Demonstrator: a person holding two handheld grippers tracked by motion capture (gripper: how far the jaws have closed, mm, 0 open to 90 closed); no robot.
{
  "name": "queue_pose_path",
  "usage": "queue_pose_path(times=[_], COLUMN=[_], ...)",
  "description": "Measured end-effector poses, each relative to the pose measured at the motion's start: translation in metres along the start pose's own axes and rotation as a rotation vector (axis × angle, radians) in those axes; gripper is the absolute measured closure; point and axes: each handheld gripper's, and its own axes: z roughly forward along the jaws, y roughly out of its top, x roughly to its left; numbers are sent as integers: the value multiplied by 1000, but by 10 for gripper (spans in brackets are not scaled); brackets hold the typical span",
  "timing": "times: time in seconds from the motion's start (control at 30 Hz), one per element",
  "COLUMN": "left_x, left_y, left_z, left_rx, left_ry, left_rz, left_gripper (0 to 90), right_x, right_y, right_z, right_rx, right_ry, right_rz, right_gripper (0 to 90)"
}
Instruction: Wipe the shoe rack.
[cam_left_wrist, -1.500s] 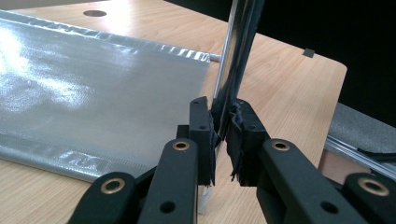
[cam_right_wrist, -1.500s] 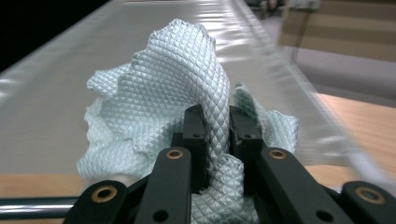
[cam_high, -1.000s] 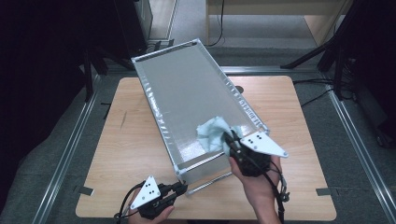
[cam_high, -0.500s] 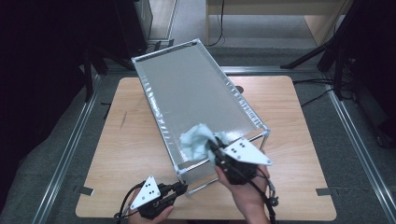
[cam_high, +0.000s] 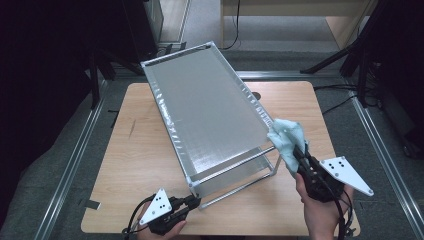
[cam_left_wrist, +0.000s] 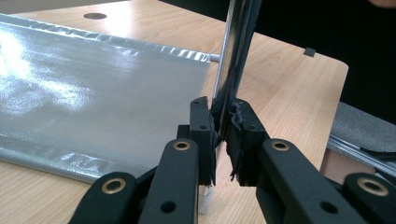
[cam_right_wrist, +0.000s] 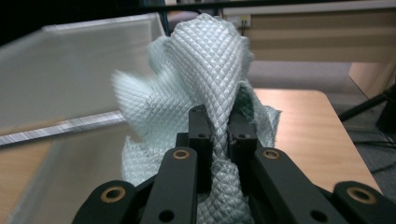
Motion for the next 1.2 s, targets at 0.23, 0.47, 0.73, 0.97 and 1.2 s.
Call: queue_pose_path(times=[0.23,0.47,0.73,0.97,1.2], left_x=[0,0,1,0,0], left_y=[0,0,0,0,0], left_z=[0,0,0,1,1], left_rx=[5,4,4,3,2], left_ry=[-1,-3,-5,-2,1], left_rz=[4,8,9,9,8], left_gripper=[814,815,815,814,814], right_x=[-4,-8,-4,7,27], right_y=[-52,-96,-86,-44,-30], right_z=[29,60,55,34,25], right_rx=[228,429,394,230,162], right_ry=[57,12,19,104,148], right_rz=[33,31,33,70,-16], right_gripper=[828,824,815,803,796])
